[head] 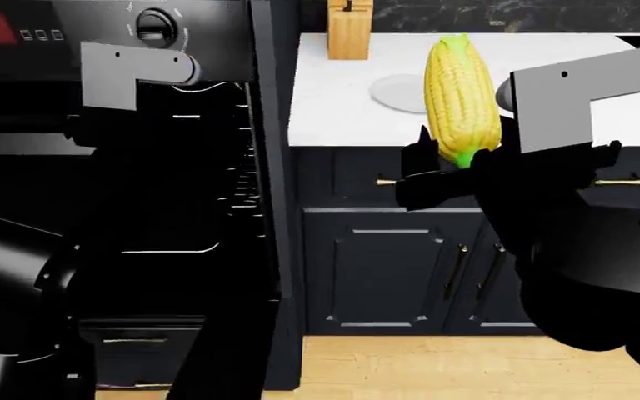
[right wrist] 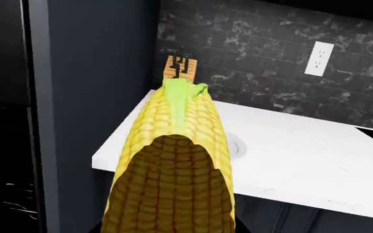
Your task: Place the corn on the top rack of the oven.
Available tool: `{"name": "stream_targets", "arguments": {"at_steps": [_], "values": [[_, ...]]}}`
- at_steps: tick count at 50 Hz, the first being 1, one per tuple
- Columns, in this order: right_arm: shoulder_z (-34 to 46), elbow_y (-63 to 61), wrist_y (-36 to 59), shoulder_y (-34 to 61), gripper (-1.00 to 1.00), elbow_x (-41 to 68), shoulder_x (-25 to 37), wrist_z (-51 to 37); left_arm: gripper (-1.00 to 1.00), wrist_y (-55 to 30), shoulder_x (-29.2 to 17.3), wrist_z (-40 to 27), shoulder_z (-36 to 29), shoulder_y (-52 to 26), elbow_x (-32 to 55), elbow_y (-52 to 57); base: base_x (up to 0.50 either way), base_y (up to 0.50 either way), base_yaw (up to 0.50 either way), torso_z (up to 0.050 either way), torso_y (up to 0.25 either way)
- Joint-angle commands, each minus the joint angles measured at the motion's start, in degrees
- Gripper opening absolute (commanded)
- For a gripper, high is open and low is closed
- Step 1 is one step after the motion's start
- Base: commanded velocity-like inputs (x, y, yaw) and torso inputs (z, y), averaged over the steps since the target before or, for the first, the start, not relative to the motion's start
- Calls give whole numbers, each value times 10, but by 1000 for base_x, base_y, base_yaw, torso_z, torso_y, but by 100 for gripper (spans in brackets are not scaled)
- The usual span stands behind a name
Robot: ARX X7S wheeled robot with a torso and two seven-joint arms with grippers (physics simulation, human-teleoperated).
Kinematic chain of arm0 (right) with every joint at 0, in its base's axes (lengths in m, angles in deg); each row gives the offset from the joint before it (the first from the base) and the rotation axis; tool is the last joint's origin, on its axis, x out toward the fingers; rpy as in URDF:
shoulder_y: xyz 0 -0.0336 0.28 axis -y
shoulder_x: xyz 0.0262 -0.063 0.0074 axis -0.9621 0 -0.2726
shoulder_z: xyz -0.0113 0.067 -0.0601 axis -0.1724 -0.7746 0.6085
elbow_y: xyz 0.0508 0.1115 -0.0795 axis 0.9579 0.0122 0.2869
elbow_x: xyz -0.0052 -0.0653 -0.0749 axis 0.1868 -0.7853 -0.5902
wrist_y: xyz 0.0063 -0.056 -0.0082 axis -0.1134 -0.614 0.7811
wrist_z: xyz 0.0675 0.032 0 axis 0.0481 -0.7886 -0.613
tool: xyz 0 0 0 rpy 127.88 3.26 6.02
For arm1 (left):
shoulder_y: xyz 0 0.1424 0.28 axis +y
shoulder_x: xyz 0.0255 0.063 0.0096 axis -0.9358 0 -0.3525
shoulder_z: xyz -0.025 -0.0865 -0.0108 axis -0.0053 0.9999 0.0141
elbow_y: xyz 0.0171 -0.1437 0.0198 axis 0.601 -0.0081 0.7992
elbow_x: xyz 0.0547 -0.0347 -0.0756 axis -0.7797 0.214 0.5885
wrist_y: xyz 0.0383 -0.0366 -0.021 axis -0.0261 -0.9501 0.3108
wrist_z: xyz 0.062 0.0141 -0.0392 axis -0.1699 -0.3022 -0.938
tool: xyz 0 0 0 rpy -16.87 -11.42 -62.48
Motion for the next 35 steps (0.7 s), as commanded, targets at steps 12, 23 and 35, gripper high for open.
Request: {"name": "stream_targets", "arguments": {"at_steps": [12,23,35], "values": [[-3,-7,1,0,-100,-3,3,-1,100,4,-2,-3,-2,1,3,-2,-263,500,0,1,0],[4,-1,-3,-5,-100,-15,0,13,100,-3,-3,-7,0,2,8,5,-272,500,0,0,0],[10,3,-7,-10,-100,-20,-1,18,100,8,-4,-5,-3,4,7,-4,-272,500,0,0,0]]}}
